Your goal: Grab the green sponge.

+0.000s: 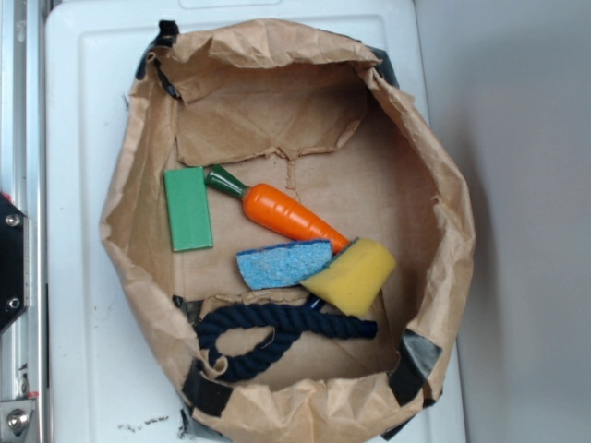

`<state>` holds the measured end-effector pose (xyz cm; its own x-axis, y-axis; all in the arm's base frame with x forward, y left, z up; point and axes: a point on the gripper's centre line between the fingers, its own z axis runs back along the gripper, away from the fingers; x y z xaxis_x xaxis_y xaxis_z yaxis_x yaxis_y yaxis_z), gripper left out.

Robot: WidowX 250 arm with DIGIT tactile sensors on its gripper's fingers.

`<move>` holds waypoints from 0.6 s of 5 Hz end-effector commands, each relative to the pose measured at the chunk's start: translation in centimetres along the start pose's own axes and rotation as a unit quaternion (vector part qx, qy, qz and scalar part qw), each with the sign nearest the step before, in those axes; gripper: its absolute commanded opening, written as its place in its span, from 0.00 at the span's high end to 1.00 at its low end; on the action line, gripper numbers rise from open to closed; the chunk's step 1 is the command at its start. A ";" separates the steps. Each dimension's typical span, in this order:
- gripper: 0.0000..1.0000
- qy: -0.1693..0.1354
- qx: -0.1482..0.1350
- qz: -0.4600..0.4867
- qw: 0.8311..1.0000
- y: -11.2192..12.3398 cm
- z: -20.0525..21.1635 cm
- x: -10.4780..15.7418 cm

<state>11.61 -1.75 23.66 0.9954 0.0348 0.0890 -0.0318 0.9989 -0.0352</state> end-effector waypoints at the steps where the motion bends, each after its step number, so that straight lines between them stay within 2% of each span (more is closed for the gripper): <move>1: 0.00 0.000 0.000 0.000 1.000 0.0 0.0 0.0; 2: 0.00 -0.006 -0.002 0.002 1.000 -1.4 -1.2 2.2; 3: 0.00 -0.014 0.003 0.008 1.000 -2.8 -2.5 6.8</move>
<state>18.61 -4.21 20.59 0.9961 0.0573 0.0678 -0.0561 0.9982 -0.0194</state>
